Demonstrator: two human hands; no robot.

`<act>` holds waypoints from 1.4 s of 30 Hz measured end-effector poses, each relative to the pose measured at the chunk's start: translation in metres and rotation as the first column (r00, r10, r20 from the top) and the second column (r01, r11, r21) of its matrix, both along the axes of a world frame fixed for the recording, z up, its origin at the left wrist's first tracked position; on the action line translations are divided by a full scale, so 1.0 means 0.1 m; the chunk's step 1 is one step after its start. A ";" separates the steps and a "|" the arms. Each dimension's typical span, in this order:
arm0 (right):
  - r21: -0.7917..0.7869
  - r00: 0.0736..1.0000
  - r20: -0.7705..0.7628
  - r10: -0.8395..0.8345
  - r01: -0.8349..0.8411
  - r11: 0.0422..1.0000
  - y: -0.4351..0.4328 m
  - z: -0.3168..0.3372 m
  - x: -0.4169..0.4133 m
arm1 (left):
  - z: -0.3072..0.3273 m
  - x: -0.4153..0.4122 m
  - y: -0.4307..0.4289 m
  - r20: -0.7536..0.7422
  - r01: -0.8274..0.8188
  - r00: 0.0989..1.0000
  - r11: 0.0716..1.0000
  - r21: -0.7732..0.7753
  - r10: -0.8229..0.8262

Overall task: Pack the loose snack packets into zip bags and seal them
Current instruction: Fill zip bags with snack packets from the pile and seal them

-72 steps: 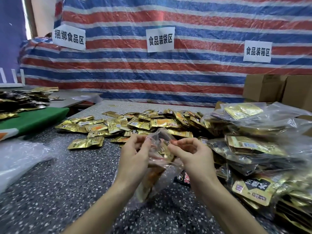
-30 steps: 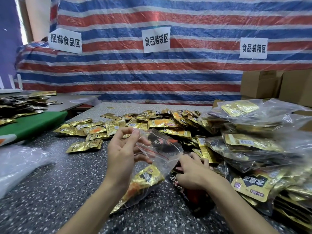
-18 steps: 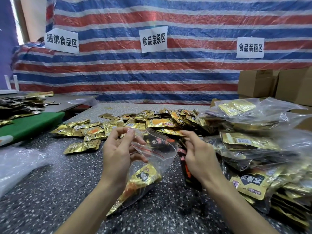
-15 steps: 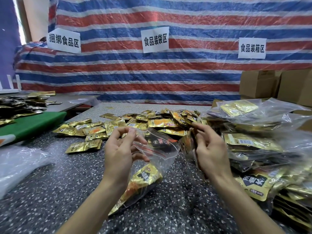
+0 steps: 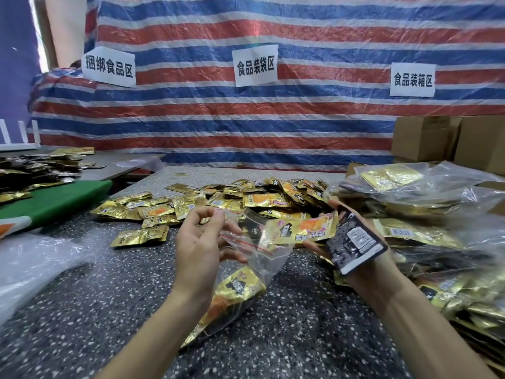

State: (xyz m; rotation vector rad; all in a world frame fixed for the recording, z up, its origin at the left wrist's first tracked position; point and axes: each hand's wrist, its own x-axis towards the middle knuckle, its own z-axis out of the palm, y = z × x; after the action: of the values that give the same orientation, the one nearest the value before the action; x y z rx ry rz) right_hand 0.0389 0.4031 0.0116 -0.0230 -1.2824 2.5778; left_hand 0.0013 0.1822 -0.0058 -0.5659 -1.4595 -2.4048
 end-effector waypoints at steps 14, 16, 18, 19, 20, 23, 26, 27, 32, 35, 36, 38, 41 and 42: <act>0.252 0.996 -0.082 0.025 -0.003 0.968 -0.09 -0.03 -0.06 | 0.01 0.00 -0.02 -0.008 0.008 1.000 1.000 0.006 -0.008; 0.401 0.993 -0.121 -0.019 0.066 0.914 -0.12 -0.05 -0.09 | 0.01 0.00 -0.02 -0.012 0.003 1.000 1.000 0.000 -0.003; 0.521 0.978 -0.155 -0.139 0.201 0.830 -0.11 -0.09 -0.10 | 0.00 -0.01 -0.02 -0.011 -0.004 1.000 1.000 -0.010 0.004; 0.532 0.957 -0.190 -0.220 0.289 0.796 -0.09 -0.10 -0.10 | 0.00 -0.01 -0.02 -0.009 -0.007 1.000 1.000 -0.015 0.007; 0.509 0.930 -0.229 -0.286 0.365 0.780 -0.07 -0.11 -0.11 | 0.00 -0.01 -0.02 -0.006 -0.008 1.000 1.000 -0.022 0.008; 0.228 0.904 -0.309 -0.295 0.372 0.900 -0.04 -0.02 -0.07 | 0.00 -0.01 -0.01 0.005 0.001 1.000 0.999 -0.045 -0.001; 0.056 0.927 -0.347 -0.138 0.168 0.984 -0.08 0.10 0.01 | -0.01 -0.02 0.00 0.020 0.014 1.000 0.998 -0.061 -0.012; 0.063 0.934 -0.348 -0.084 0.113 0.992 -0.10 0.12 0.03 | -0.02 -0.02 0.01 0.024 0.010 1.000 0.998 -0.065 -0.008; 0.287 0.962 -0.271 0.026 0.055 0.956 -0.20 0.08 0.04 | -0.03 -0.02 0.00 0.015 -0.067 0.997 0.989 -0.130 0.069; 0.365 0.974 -0.222 -0.039 0.120 0.923 -0.19 0.06 0.02 | -0.04 -0.04 0.00 -0.003 -0.126 0.992 0.977 -0.172 0.128; 0.381 0.973 -0.219 -0.070 0.152 0.912 -0.17 0.05 0.02 | -0.04 -0.04 0.00 -0.006 -0.139 0.990 0.974 -0.179 0.140; 0.381 0.962 -0.241 -0.130 0.217 0.899 -0.12 0.06 0.01 | -0.04 -0.04 -0.01 -0.019 -0.150 0.989 0.973 -0.173 0.149; 0.348 0.938 -0.291 -0.187 0.286 0.893 -0.09 0.05 0.01 | -0.03 -0.04 -0.03 -0.034 -0.143 0.990 0.976 -0.162 0.139; 0.349 0.933 -0.305 -0.191 0.296 0.889 -0.10 0.05 0.02 | -0.03 -0.04 -0.03 -0.038 -0.146 0.989 0.974 -0.171 0.141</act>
State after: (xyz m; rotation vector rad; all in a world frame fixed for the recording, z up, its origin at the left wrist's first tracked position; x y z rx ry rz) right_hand 0.0406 0.3931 0.0167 0.2121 -1.5492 1.9967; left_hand -0.0031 0.1792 -0.0089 -0.5081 -1.6501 -2.1674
